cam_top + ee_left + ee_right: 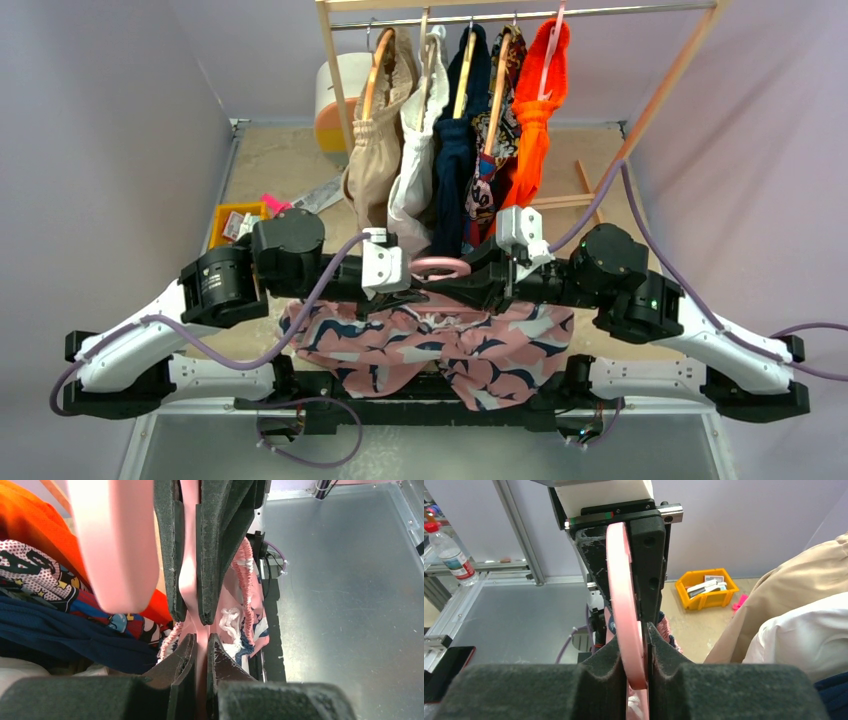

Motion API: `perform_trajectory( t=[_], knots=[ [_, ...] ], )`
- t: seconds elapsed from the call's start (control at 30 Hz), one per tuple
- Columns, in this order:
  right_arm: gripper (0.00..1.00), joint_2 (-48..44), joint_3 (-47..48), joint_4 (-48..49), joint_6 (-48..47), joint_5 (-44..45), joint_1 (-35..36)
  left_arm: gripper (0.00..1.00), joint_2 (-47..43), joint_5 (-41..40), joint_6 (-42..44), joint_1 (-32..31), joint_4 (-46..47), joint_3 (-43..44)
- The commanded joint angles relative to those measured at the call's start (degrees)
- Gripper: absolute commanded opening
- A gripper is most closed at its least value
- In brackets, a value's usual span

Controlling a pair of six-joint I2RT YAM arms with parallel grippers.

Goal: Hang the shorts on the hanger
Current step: Hang the shorts on the hanger.

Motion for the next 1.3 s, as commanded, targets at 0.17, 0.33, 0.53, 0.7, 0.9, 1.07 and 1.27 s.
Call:
perform_trajectory(
  t=[0.17, 0.33, 0.53, 0.7, 0.9, 1.07, 1.27],
  knots=[
    [0.50, -1.78, 4.30, 1.26, 1.46, 6.81, 0.19, 0.00, -8.17, -7.57, -1.99, 0.15, 7.13, -3.99],
    [0.53, -4.78, 4.36, -1.83, 1.63, 13.01, 0.19, 0.00, -11.69, -9.91, -3.31, 0.20, 6.17, -4.79],
    [0.54, -7.53, 2.80, -4.29, 2.01, 18.89, 0.19, 0.00, -14.53, -11.71, -4.30, 0.13, 4.68, -4.39],
    [0.54, -7.97, 1.78, -6.60, 2.01, 21.67, 0.19, 0.00, -15.84, -12.44, -4.86, 0.15, 3.87, -4.08],
    [0.53, -5.52, 0.94, -7.30, 0.87, 25.57, 0.19, 0.00, -15.03, -11.87, -4.97, 0.16, 3.02, -2.47],
    [0.43, -4.73, 0.69, -8.11, 0.01, 28.50, 0.19, 0.00, -14.89, -12.08, -4.88, 0.14, 2.69, -1.28],
    [0.21, -8.32, -1.26, -8.37, 0.07, 28.82, 0.23, 0.00, -15.69, -13.57, -4.38, 0.24, 2.46, -1.12]
  ],
)
